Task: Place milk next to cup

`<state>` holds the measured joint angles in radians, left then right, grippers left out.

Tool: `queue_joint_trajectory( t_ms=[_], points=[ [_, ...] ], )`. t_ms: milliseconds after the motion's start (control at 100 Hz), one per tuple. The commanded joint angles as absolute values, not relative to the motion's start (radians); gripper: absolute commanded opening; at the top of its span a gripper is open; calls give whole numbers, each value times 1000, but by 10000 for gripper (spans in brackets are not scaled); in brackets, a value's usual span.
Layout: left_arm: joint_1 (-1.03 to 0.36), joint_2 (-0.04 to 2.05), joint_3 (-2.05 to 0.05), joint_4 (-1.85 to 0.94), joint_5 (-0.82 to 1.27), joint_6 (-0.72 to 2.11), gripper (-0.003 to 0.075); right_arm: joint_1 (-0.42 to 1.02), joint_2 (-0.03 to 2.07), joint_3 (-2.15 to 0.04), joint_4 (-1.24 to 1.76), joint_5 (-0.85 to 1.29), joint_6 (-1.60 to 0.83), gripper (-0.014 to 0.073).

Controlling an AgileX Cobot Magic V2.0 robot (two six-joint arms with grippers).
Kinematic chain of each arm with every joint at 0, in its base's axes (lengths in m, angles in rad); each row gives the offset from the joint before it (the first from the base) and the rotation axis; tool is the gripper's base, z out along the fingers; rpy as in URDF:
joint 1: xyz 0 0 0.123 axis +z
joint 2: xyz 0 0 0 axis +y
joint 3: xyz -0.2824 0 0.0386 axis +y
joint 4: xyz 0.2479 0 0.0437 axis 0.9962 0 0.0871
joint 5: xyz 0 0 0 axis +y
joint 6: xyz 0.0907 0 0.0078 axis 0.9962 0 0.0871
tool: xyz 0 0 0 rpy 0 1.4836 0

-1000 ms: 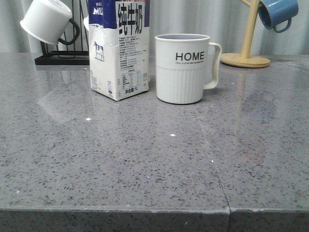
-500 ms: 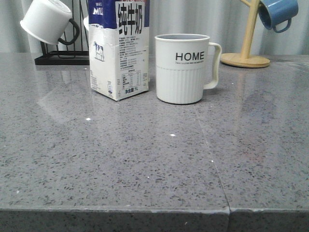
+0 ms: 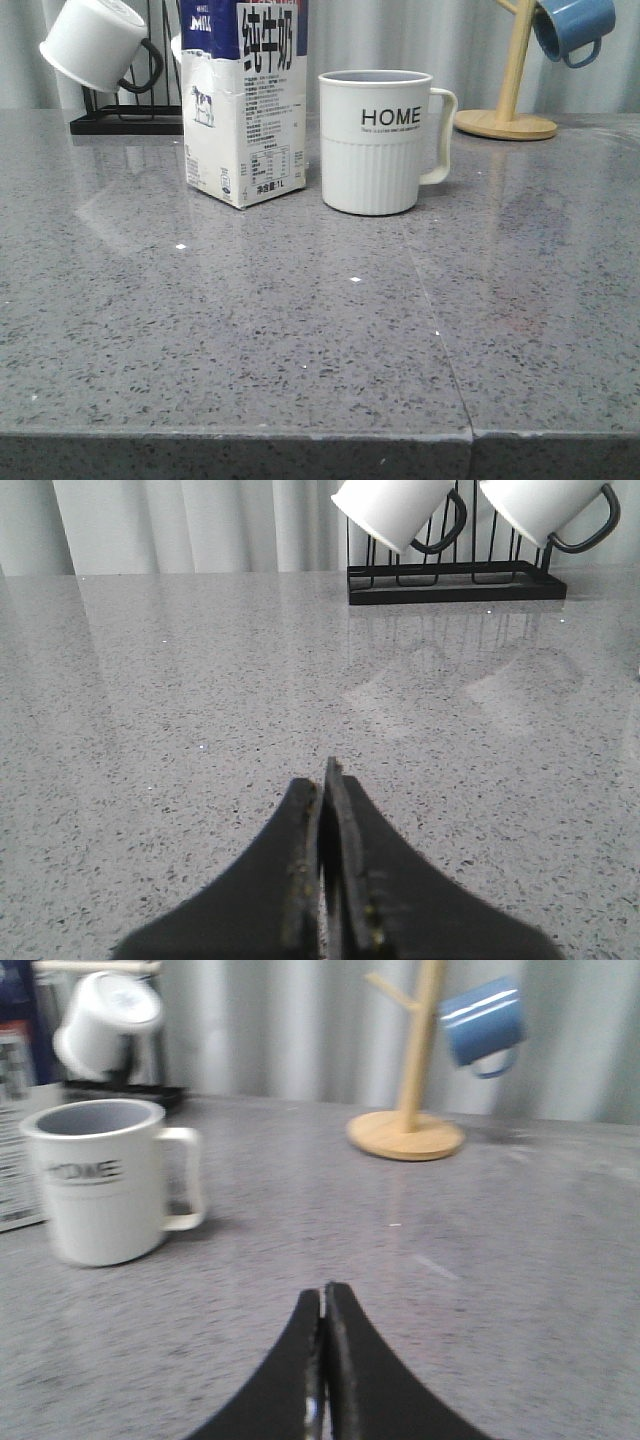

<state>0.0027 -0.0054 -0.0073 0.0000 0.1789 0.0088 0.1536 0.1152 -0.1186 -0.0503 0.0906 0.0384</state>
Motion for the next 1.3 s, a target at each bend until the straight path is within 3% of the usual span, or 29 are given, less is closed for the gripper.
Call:
queue_joint_trajectory(
  t_ms=[0,170,240,470,1290],
  points=[
    [-2,-34,54,0,110,9,-20,73,125,-95,-62,-73,35,-58],
    [-2,-34,54,0,110,9,-20,-42,107,10,-62,-145,35,-58],
    [-2,-34,54,0,110,9,-20,-55,72,7,-62,-84,34,-58],
    [-2,-34,54,0,110,9,-20,-63,-34,8,-59,-18,34,-58],
    [-2,-34,54,0,110,9,-20,-63,-32,9,-58,15,33,-58]
  ],
)
